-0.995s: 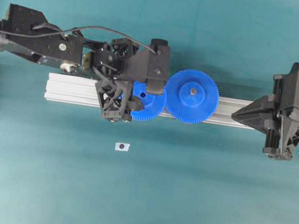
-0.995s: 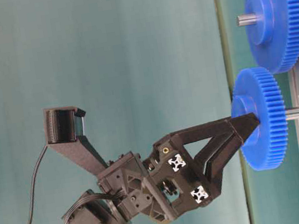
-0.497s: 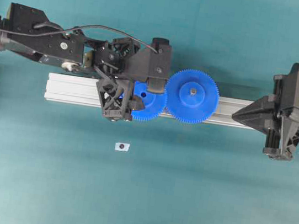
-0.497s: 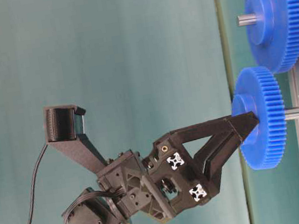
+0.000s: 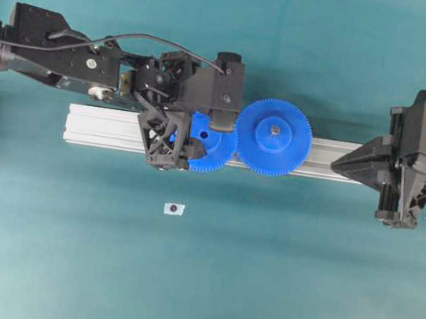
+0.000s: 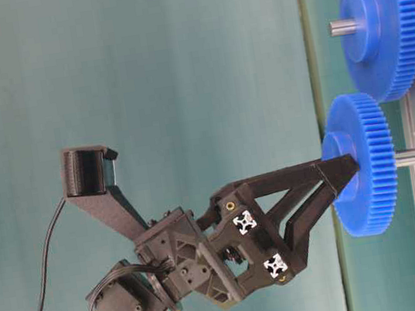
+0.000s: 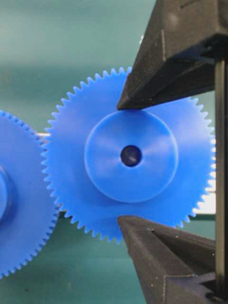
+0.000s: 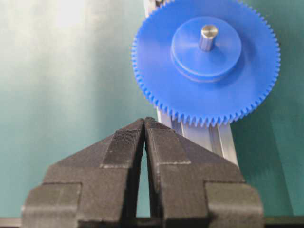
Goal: Find the location of the shaft and insert the small gear.
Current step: 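Align the gear hole with the shaft and push it on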
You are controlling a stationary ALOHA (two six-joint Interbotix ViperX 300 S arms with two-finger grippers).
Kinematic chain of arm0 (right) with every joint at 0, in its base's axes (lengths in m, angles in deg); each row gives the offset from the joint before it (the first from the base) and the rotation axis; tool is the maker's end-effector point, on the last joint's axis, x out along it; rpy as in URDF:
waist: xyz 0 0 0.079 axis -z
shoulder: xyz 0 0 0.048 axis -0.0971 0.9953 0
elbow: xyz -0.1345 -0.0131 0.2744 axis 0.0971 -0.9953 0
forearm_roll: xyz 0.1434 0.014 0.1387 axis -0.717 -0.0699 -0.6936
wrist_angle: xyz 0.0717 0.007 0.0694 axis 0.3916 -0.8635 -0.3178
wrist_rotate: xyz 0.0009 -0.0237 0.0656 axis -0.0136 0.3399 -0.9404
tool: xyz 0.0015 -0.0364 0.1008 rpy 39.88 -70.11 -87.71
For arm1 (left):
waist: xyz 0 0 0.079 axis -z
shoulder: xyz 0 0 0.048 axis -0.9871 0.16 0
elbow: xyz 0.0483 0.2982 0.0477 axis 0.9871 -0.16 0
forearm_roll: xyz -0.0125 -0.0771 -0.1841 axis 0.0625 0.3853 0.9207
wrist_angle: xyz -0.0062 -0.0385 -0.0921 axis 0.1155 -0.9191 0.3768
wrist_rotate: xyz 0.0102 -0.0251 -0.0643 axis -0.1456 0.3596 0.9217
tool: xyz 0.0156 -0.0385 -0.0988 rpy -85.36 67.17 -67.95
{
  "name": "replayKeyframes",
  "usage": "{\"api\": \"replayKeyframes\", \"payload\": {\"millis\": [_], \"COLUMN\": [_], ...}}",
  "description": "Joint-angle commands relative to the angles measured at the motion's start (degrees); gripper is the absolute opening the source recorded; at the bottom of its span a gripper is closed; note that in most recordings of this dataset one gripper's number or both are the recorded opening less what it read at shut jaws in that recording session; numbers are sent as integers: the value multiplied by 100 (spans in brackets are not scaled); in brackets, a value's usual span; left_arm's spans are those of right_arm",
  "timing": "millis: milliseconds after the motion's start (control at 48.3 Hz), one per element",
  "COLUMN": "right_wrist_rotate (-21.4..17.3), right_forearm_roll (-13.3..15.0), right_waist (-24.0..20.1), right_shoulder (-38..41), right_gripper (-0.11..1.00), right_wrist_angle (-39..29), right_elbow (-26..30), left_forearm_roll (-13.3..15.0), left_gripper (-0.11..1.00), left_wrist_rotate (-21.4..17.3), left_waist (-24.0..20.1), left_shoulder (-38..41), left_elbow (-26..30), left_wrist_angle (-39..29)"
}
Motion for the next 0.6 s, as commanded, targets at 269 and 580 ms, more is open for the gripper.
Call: {"api": "replayKeyframes", "payload": {"millis": [269, 580], "right_wrist_rotate": [-53, -53], "right_forearm_roll": [-9, -9], "right_waist": [9, 0], "right_shoulder": [-18, -18], "right_gripper": [12, 12], "right_wrist_angle": [62, 185], "right_elbow": [18, 18], "left_forearm_roll": [-18, -18], "left_gripper": [84, 81], "left_wrist_rotate": [35, 44], "left_waist": [-18, -35], "left_shoulder": [-264, -466], "left_elbow": [264, 264], "left_wrist_angle": [158, 281]}}
